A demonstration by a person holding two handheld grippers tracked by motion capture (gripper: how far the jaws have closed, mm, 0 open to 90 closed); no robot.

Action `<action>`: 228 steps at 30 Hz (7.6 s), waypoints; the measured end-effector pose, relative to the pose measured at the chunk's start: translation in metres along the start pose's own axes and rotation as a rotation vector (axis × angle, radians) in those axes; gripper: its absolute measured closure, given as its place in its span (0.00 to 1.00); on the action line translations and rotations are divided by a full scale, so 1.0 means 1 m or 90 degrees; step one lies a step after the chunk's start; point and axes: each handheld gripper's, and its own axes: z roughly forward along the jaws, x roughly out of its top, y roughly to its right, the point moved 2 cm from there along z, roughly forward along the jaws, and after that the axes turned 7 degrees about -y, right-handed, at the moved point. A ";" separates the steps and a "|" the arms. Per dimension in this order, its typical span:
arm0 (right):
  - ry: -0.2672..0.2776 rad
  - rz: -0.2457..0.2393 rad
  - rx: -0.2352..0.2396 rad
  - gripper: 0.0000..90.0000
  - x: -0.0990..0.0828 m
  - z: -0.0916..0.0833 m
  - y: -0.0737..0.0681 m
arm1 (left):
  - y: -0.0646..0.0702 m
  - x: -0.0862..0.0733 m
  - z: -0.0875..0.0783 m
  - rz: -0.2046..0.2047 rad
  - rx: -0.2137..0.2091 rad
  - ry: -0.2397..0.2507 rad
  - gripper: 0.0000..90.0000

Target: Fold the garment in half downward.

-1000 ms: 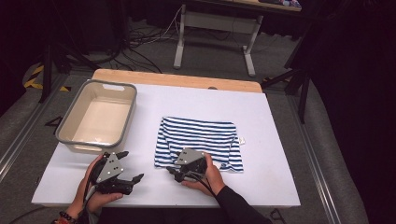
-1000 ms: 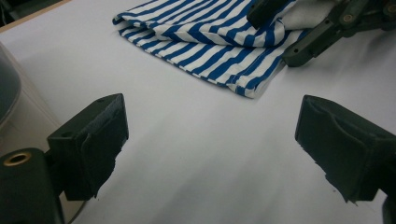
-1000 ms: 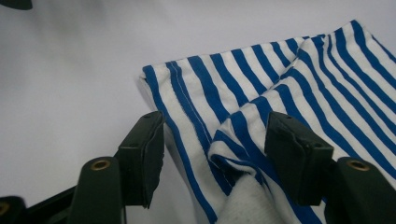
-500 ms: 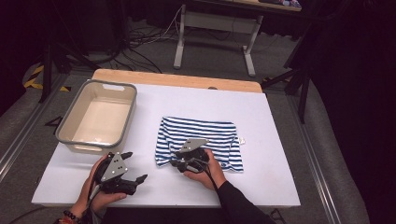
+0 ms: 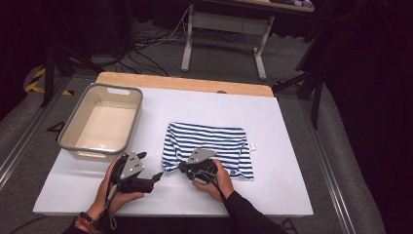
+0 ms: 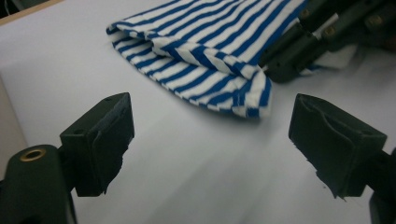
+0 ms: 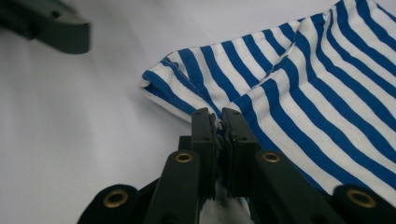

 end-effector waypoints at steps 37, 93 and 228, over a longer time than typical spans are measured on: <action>0.012 -0.032 -0.028 0.94 -0.005 -0.001 -0.009 | -0.086 0.072 0.117 -0.181 0.047 -0.094 0.37; 0.109 -0.035 0.005 0.94 0.000 -0.011 -0.021 | -0.068 0.098 0.081 -0.118 0.067 -0.015 0.96; -0.036 0.204 -0.165 0.95 -0.137 -0.131 0.056 | -0.022 0.132 0.175 -0.132 -0.091 -0.082 0.34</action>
